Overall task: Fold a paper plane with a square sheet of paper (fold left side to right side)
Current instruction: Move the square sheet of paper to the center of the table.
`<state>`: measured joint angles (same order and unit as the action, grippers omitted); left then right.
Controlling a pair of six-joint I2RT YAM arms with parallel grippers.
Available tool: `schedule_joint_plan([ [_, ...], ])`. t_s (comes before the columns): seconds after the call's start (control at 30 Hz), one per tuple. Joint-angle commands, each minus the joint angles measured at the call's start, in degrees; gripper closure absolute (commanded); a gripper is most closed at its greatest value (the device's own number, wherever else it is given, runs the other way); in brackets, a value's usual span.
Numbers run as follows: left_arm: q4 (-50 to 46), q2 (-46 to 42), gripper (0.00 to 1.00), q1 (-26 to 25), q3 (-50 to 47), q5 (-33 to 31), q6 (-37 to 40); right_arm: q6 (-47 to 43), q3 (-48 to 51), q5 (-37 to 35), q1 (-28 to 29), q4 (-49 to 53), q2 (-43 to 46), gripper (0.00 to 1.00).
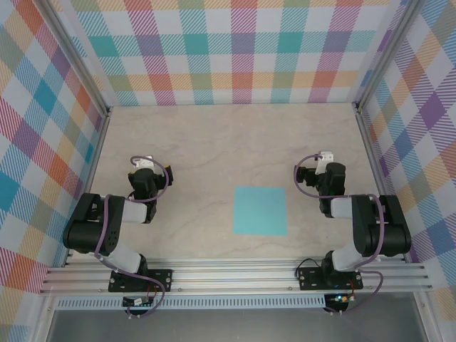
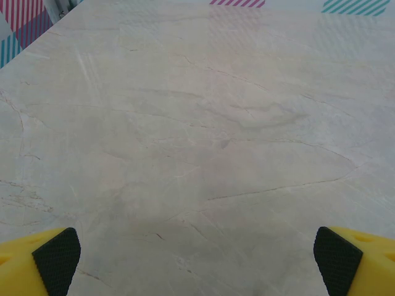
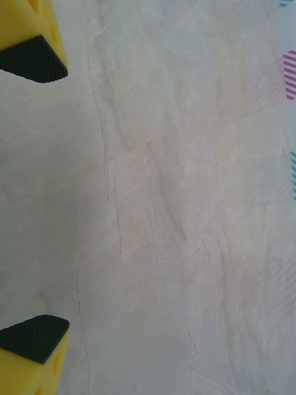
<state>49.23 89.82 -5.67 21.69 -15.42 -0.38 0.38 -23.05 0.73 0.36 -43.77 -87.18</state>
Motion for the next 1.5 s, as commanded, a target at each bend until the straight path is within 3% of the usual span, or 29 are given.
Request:
schedule_joint_plan([
  [0.0, -0.05, -0.26, 0.00, 0.66, 0.81, 0.97, -0.32, 0.03, -0.95, 1.13, -0.23, -2.02, -0.36, 0.00],
  [0.5, 0.12, -0.43, 0.00, 0.64, 0.68, 1.57, -0.23, 0.21, -1.09, 1.18, -0.19, -1.72, -0.23, 0.00],
  [0.57, -4.46, -2.89, 0.00, 0.61, 2.14, 2.27, 0.15, 0.41, -3.38, 0.75, -0.19, 4.00, 1.76, 0.00],
  [0.67, -19.78, -11.16, 0.00, 0.66, 6.29, 2.96, -0.98, 2.06, -10.21, -0.74, -0.23, 22.16, 7.44, 0.00],
  [0.87, -40.14, -24.22, 0.00, -1.28, 12.76, 16.64, -12.16, 11.52, -18.37, -2.72, -0.21, 43.32, 18.68, 0.00],
  [0.97, -45.22, -26.01, 0.00, -7.50, 14.79, 22.78, -14.55, 17.40, -22.83, -4.77, -0.19, 54.29, 22.44, 0.00],
  [1.1, -49.24, -22.91, 0.00, -21.51, 17.43, 24.55, -15.36, 20.44, -25.51, -4.07, -0.27, 63.62, 25.11, 0.00],
  [1.27, -49.79, -9.92, 0.00, -35.85, 25.03, 27.63, -16.40, 19.14, -25.44, -4.88, -0.24, 68.33, 25.96, 0.00],
  [1.47, -53.39, 7.72, 0.00, -45.21, 38.82, 32.51, -14.37, 18.54, -24.59, -6.55, -0.21, 70.03, 26.31, 0.00],
])
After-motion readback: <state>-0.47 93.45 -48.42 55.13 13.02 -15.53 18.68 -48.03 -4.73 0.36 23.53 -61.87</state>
